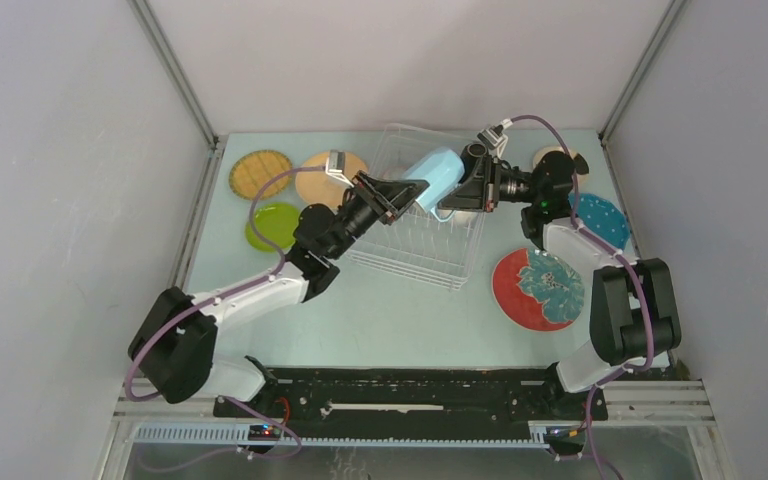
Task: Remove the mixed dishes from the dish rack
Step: Place the cup at the center of the board.
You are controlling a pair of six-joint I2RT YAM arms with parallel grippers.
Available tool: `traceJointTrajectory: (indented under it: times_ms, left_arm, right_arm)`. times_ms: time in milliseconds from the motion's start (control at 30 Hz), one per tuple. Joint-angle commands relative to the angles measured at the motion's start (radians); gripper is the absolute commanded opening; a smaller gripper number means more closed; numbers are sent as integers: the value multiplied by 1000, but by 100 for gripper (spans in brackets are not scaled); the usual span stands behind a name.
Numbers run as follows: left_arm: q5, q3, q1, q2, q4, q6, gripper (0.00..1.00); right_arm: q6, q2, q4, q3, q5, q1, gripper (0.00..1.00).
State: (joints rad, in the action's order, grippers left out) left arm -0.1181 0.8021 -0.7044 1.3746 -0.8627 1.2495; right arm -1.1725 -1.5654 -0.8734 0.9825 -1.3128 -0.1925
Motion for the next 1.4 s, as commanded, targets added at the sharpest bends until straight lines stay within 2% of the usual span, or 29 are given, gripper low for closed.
traceJointTrajectory:
  times_ms: [0,33,133,200,267,300,333,433,600,933,1367]
  left_arm:
    - [-26,44,-5,8,-84,12,13]
    - [-32,45,-6,13,-97,12,2]
    - [-42,39,-5,12,-124,8,0]
    - [-38,31,-6,2,-128,-4,0]
    - [-33,24,-6,-11,-127,-22,0]
    - [-31,18,-5,-18,-127,-32,0]
    - [-28,14,-4,-26,-127,-44,0]
    - [-11,2,-2,-53,-122,-75,0]
    - [3,-29,18,-98,-107,-98,0]
    - [-14,-89,71,-194,-76,-111,0]
    - [-7,-163,147,-379,89,-185,0]
  right_arm:
    - [17,27,-68,22,11,-6,0]
    - [22,27,-64,22,11,-7,0]
    - [33,24,-54,22,12,-8,1]
    - [37,26,-47,22,11,-8,22]
    - [39,29,-33,22,14,-10,57]
    - [42,31,-24,22,14,-9,68]
    - [45,32,-19,21,14,-9,76]
    - [51,33,-6,21,14,-8,87]
    - [51,34,-13,22,11,-10,91]
    - [71,26,2,22,9,-8,92]
    - [83,22,8,22,7,-8,93]
